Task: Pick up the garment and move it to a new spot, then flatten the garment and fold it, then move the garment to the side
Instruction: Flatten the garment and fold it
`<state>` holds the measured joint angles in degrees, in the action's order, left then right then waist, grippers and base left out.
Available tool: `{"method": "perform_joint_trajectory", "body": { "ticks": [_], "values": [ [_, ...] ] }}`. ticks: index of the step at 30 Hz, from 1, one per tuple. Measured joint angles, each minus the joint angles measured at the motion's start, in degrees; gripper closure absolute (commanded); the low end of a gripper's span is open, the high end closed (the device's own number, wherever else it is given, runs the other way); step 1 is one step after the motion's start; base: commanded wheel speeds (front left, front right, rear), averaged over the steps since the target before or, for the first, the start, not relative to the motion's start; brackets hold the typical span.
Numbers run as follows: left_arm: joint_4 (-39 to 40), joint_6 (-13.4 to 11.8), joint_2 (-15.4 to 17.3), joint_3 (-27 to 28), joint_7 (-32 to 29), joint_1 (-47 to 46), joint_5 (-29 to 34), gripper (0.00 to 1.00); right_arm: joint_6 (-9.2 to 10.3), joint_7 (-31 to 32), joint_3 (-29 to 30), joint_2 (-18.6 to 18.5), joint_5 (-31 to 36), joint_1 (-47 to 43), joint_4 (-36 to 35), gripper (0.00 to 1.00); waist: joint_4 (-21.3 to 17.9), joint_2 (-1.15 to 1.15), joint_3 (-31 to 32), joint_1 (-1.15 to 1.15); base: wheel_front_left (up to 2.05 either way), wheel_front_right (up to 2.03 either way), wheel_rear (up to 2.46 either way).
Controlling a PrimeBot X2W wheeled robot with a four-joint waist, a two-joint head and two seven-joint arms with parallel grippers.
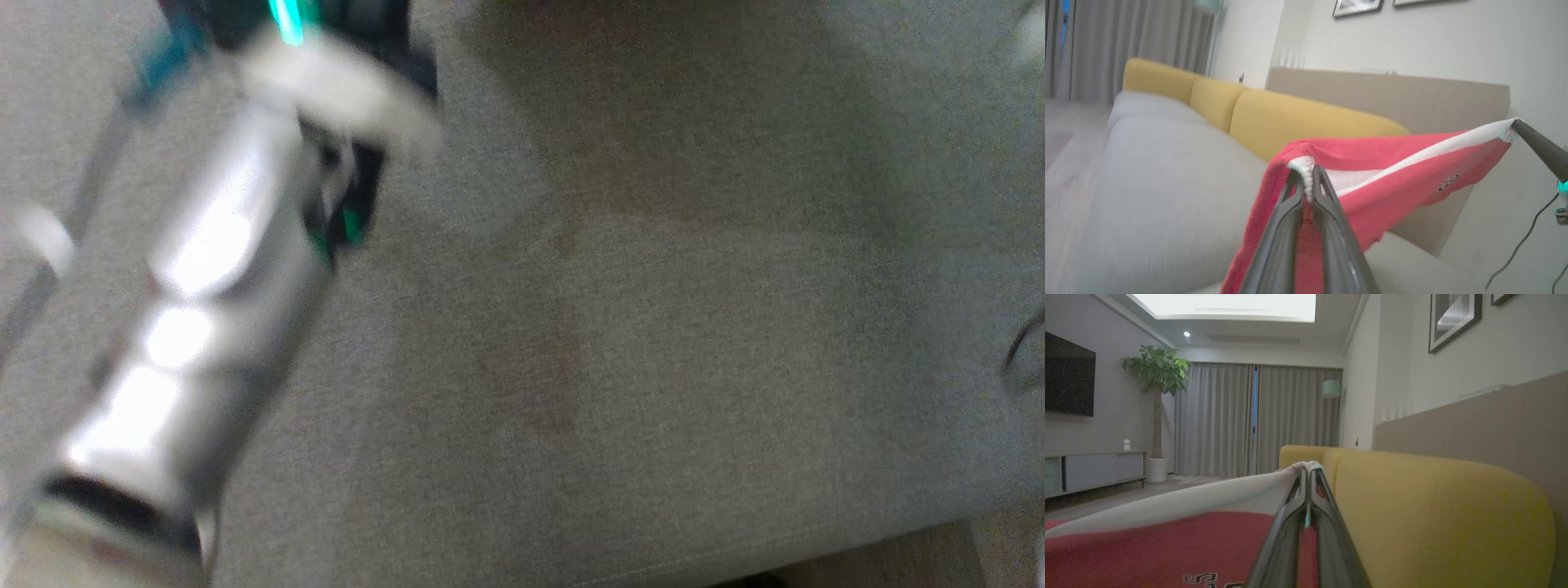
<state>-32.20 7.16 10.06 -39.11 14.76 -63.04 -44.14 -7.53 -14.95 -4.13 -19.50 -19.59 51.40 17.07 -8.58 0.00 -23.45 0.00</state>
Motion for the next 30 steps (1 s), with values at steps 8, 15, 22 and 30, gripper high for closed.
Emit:
{"method": "perform_joint_trajectory", "body": {
  "ticks": [8,15,22,30],
  "values": [
    [6.16,0.42,0.75,0.78,-0.05,29.66,2.98,1.0,0.0,0.05,-1.43,2.96,-2.79,-27.66,-4.24,1.0,1.22,0.0,5.47,-0.01,0.0,0.0,0.0],
    [12.0,-0.21,0.34,2.46,-0.05,48.65,8.53,1.0,0.0,2.09,1.34,4.61,-3.27,-47.89,-12.56,1.0,2.6,0.0,11.53,-0.02,0.0,0.0,0.0],
    [20.05,-4.34,0.42,4.44,-0.07,61.78,8.81,1.0,-0.01,8.72,6.0,6.94,-3.13,-62.14,-26.26,1.0,3.8,0.0,15.77,-0.02,0.0,0.0,0.0],
    [29.32,-6.64,0.69,4.67,-4.86,64.57,6.15,1.0,-0.01,11.94,9.79,8.02,-3.31,-63.76,-30.67,1.0,4.84,0.0,15.44,0.0,0.0,0.0,0.0]
  ]
}}
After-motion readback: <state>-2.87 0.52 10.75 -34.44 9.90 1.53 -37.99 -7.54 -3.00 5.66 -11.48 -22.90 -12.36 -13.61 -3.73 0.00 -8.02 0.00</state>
